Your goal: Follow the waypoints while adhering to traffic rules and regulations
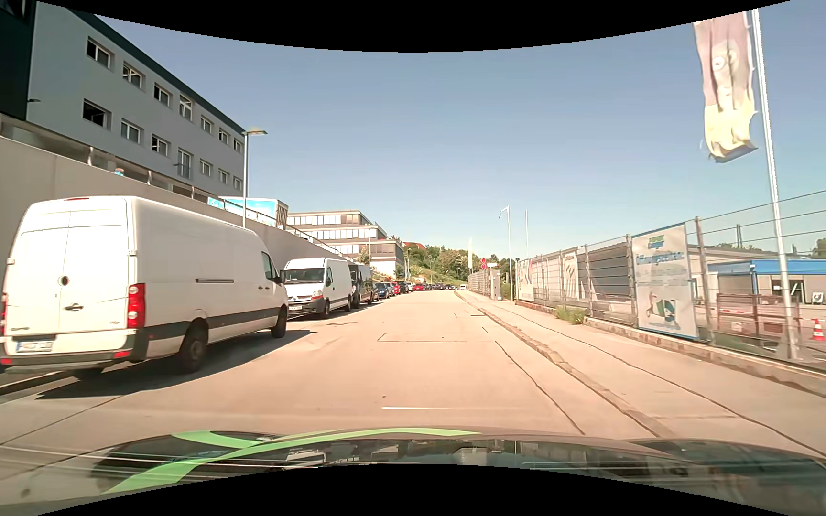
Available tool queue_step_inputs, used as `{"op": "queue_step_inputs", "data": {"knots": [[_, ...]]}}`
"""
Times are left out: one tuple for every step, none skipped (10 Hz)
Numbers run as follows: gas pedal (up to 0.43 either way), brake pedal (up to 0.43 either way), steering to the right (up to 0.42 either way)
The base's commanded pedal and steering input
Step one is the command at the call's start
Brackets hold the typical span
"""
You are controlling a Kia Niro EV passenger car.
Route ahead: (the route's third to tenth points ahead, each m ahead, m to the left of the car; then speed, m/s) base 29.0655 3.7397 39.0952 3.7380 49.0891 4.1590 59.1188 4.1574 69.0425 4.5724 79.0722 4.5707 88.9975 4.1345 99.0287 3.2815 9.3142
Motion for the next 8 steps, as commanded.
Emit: {"op": "queue_step_inputs", "data": {"knots": [[0.197, 0.000, -0.006], [0.197, 0.000, -0.006], [0.197, 0.000, -0.006], [0.197, 0.000, -0.006], [0.197, 0.000, -0.006], [0.197, 0.000, -0.006], [0.197, 0.000, -0.006], [0.197, 0.000, -0.006]]}}
